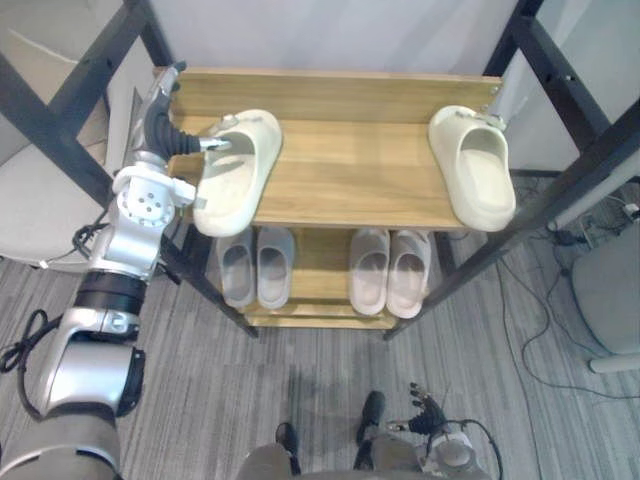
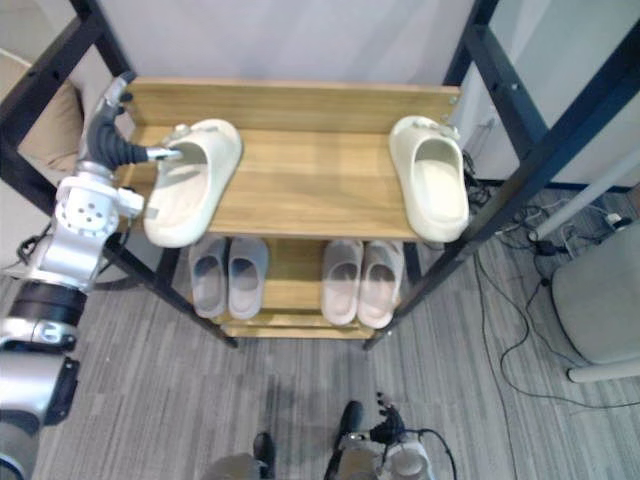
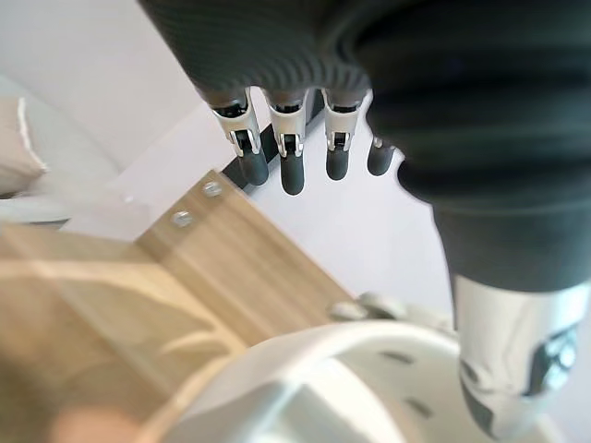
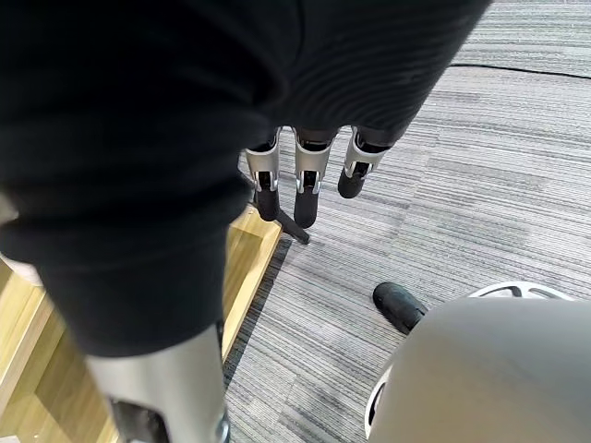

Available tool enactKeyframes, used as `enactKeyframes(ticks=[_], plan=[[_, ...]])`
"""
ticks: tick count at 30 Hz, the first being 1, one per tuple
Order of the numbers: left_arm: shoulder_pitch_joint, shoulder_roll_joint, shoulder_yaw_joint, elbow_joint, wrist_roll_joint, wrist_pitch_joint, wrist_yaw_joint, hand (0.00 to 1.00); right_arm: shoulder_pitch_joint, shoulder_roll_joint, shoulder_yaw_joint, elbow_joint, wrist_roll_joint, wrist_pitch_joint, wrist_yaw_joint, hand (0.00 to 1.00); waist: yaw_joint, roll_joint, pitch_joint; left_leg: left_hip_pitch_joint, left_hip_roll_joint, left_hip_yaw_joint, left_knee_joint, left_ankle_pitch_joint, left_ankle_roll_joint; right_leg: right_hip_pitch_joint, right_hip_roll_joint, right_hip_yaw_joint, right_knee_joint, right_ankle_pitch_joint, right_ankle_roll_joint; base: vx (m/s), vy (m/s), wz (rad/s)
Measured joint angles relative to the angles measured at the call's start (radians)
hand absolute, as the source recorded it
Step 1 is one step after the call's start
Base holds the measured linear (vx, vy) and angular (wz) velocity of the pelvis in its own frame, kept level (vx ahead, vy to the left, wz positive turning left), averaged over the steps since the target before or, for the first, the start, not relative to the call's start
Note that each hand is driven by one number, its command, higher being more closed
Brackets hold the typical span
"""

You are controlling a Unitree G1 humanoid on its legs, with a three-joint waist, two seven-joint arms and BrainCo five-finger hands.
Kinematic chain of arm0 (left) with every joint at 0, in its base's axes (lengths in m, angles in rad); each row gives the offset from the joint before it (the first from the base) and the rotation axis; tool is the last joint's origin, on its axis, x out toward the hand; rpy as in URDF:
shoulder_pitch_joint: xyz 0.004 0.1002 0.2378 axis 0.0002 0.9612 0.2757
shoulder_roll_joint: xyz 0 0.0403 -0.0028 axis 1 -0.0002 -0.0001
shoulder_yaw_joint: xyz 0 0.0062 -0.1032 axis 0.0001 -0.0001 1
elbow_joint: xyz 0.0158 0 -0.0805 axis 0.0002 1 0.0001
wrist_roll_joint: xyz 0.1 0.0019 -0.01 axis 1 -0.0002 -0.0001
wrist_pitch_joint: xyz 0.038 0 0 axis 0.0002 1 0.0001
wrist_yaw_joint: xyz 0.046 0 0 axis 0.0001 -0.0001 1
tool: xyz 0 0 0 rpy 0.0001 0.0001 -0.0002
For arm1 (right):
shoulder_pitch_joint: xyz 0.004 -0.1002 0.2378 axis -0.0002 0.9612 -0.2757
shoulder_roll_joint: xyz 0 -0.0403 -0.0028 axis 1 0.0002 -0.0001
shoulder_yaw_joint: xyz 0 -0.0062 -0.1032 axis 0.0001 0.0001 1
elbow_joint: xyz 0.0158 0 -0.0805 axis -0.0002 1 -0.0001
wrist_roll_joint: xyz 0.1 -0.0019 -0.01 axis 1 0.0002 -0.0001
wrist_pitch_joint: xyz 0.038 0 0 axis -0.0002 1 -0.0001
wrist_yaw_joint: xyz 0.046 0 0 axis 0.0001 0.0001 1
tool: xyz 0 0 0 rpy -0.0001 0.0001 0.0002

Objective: Organize the slippers on the shoe rack

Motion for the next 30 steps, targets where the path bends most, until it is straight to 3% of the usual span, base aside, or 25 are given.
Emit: enactKeyframes(ticks=[9,10,30], plan=[[-0.024,0.012,-0.002,0.040,0.024,0.010,-0.001,0.00,-0.001,-0.004,-0.001,-0.004,0.000,-0.001,0.000,0.00,-0.001,-0.006,0.015,-0.001,0.002,0.021,0.000,-0.001,-0.001,-0.012,0.002,0.019,0.000,0.001,-0.001,0.01,0.017,-0.06],[-0.027,0.013,-0.002,0.047,0.024,0.013,-0.001,1.00,-0.002,-0.004,-0.001,-0.004,0.000,-0.001,0.000,0.00,-0.001,-0.006,0.015,-0.001,0.002,0.024,0.000,-0.001,-0.001,-0.014,0.003,0.022,0.000,0.002,-0.001,0.01,0.020,-0.09],[-0.075,-0.009,-0.023,0.056,0.012,0.017,-0.001,1.00,-0.010,-0.005,0.000,-0.011,0.000,0.001,0.001,0.00,-0.010,-0.012,0.037,0.002,-0.001,0.064,0.025,-0.022,0.003,-0.022,0.000,0.062,0.000,0.012,0.000,0.01,0.026,-0.06]])
